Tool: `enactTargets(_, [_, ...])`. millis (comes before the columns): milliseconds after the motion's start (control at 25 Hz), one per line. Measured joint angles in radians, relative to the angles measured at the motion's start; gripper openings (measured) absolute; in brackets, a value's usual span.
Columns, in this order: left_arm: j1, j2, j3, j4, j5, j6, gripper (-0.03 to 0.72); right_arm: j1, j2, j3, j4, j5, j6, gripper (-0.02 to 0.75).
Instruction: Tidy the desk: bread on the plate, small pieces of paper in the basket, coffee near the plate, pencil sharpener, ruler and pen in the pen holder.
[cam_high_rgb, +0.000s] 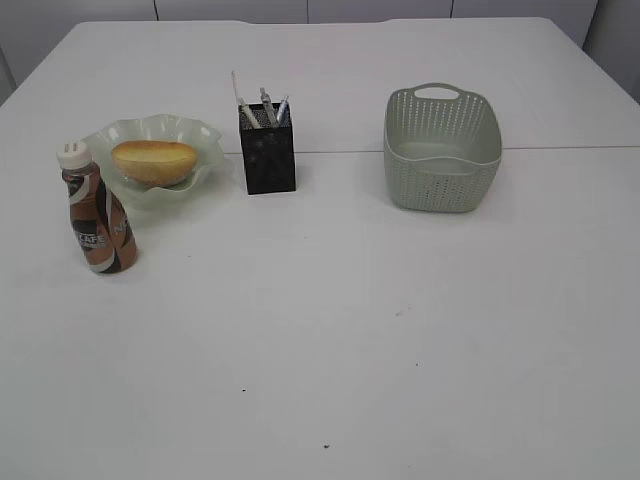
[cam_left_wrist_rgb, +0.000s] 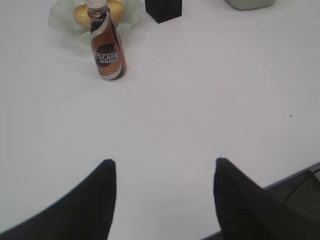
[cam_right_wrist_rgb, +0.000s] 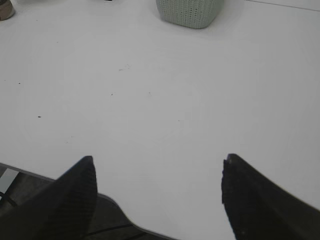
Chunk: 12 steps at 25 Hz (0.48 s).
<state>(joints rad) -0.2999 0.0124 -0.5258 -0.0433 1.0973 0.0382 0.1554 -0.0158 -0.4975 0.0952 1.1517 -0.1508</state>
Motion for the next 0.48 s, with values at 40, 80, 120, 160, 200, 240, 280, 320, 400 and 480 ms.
enactTargets(40, [0.000, 0.000, 0.000, -0.001, 0.000, 0.000, 0.450, 0.000, 0.000, 0.000, 0.000, 0.000, 0.000, 0.570])
enactTargets(80, [0.000, 0.000, 0.000, -0.002, 0.000, 0.000, 0.450, 0.000, 0.000, 0.000, 0.000, 0.000, 0.000, 0.570])
enactTargets(120, [0.000, 0.000, 0.000, -0.004, 0.000, 0.000, 0.450, 0.000, 0.000, 0.000, 0.000, 0.000, 0.000, 0.570])
enactTargets(160, [0.000, 0.000, 0.000, -0.004, 0.000, 0.000, 0.449, 0.000, 0.000, 0.000, 0.000, 0.000, 0.000, 0.570])
enactTargets(200, [0.000, 0.000, 0.000, -0.004, 0.000, 0.000, 0.449, 0.000, 0.000, 0.000, 0.000, 0.000, 0.000, 0.570])
enactTargets(240, [0.000, 0.000, 0.000, -0.004, 0.000, 0.000, 0.448, 0.000, 0.000, 0.000, 0.000, 0.000, 0.000, 0.570])
enactTargets(280, [0.004, 0.000, 0.000, -0.004, 0.000, 0.000, 0.445, 0.000, 0.000, 0.000, 0.000, 0.000, 0.000, 0.570])
enactTargets(320, [0.008, 0.000, 0.000, -0.004, 0.000, 0.000, 0.440, 0.000, 0.000, 0.000, 0.000, 0.000, 0.000, 0.570])
enactTargets(400, [0.029, 0.000, 0.000, -0.004, 0.000, 0.000, 0.431, 0.000, 0.000, 0.000, 0.000, 0.000, 0.000, 0.570])
enactTargets(480, [0.059, 0.000, 0.000, -0.004, 0.000, 0.000, 0.426, 0.000, 0.000, 0.000, 0.000, 0.000, 0.000, 0.569])
